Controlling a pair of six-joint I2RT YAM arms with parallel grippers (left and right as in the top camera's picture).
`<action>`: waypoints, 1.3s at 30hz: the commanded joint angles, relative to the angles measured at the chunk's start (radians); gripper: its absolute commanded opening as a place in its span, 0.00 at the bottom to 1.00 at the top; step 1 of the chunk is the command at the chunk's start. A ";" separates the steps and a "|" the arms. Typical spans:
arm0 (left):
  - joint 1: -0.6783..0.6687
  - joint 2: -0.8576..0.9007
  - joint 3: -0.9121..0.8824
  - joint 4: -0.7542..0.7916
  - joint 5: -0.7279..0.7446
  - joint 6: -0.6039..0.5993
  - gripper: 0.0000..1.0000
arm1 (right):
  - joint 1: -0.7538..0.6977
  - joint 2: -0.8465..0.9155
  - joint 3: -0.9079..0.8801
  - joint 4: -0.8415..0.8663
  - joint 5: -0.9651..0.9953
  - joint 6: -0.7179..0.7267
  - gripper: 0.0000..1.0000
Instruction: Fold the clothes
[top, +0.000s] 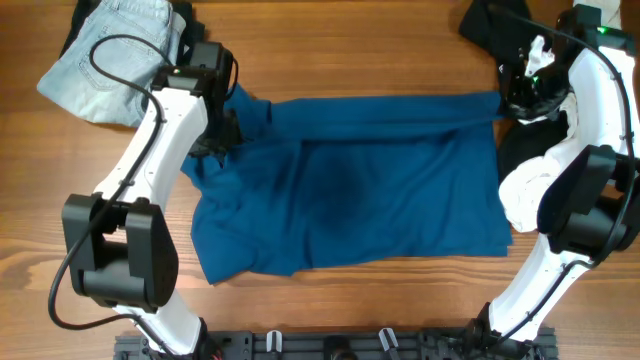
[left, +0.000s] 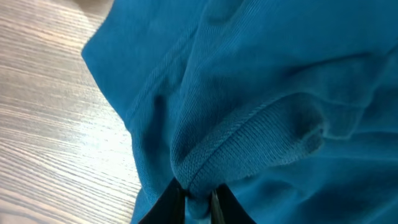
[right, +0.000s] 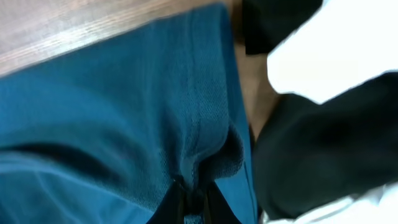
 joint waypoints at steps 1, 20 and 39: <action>0.004 0.011 -0.013 0.014 0.015 0.006 0.17 | -0.003 -0.016 -0.011 -0.036 0.016 -0.019 0.04; 0.011 0.010 -0.005 0.043 -0.004 0.042 1.00 | -0.004 -0.016 -0.114 0.010 0.024 -0.019 0.86; 0.262 0.128 0.054 0.333 0.303 0.292 0.91 | -0.004 -0.016 -0.114 0.042 0.023 -0.015 0.99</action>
